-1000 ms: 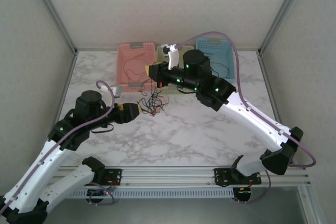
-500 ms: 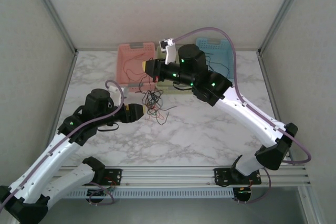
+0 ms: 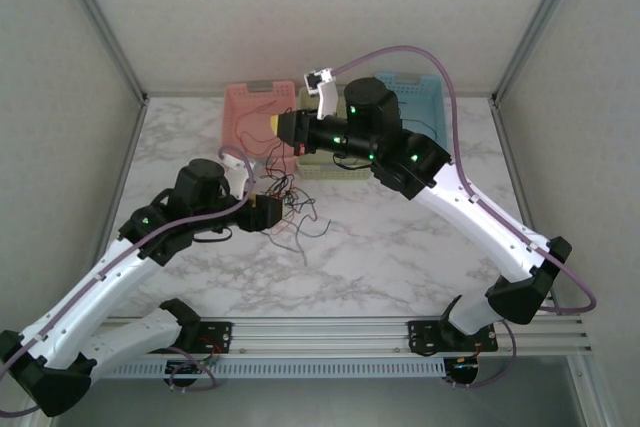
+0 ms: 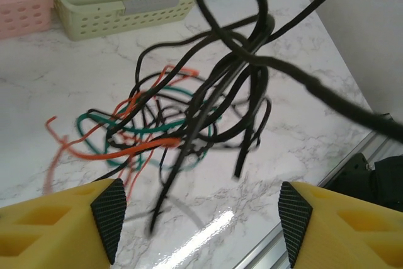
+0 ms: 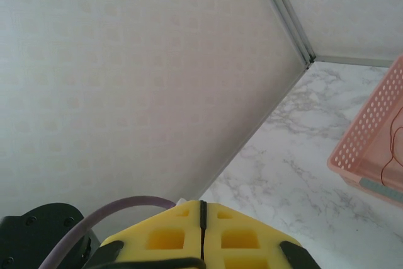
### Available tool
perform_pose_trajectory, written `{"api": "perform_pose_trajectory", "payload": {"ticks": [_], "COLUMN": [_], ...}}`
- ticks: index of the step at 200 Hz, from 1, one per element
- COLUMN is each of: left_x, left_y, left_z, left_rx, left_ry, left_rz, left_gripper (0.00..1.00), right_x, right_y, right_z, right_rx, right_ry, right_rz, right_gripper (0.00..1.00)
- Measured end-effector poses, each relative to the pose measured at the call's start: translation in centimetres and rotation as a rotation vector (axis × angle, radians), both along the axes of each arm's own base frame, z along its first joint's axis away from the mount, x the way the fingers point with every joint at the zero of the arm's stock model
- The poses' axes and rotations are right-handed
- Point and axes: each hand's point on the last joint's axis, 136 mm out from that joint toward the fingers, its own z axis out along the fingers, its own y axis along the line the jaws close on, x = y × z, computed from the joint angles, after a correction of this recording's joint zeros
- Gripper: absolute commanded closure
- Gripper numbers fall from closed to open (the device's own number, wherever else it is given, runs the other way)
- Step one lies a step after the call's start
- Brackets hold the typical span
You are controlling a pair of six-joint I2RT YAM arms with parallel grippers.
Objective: Untangle the cables
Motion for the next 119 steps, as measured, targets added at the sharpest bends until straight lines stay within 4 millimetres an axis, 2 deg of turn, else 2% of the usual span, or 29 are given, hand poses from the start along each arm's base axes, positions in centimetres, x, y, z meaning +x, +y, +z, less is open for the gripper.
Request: {"api": "perform_pose_trajectory", "payload": {"ticks": [26,41,56,87,119], "left_x": [-0.4,-0.5,-0.3,0.2,0.8], "left_y": [-0.5,-0.4,-0.4,-0.5,-0.8], "left_z": [-0.2,-0.6,-0.8,-0.7,-0.2], "left_rx": [0.008,0.018,0.019,0.009,-0.018], "left_ry": [-0.016,-0.017,-0.028,-0.054,-0.086], "left_rz": [-0.018,-0.018,-0.010,0.002,0.012], "left_gripper": [0.27,0.29,0.34,0.50,0.59], "right_x": [-0.1,-0.3,-0.6,-1.0,-1.4], "right_y": [0.0,0.1,0.2,0.4,0.5], "right_z": [0.1,0.2,0.2,0.2,0.2], "right_rx": [0.006,0.011,0.019,0.031,0.038], "right_ry": [0.005,0.015,0.032,0.058,0.075], "right_rz": [0.006,0.016,0.032,0.054,0.073], "right_gripper": [1.00,1.00,1.00,1.00,1.00]}}
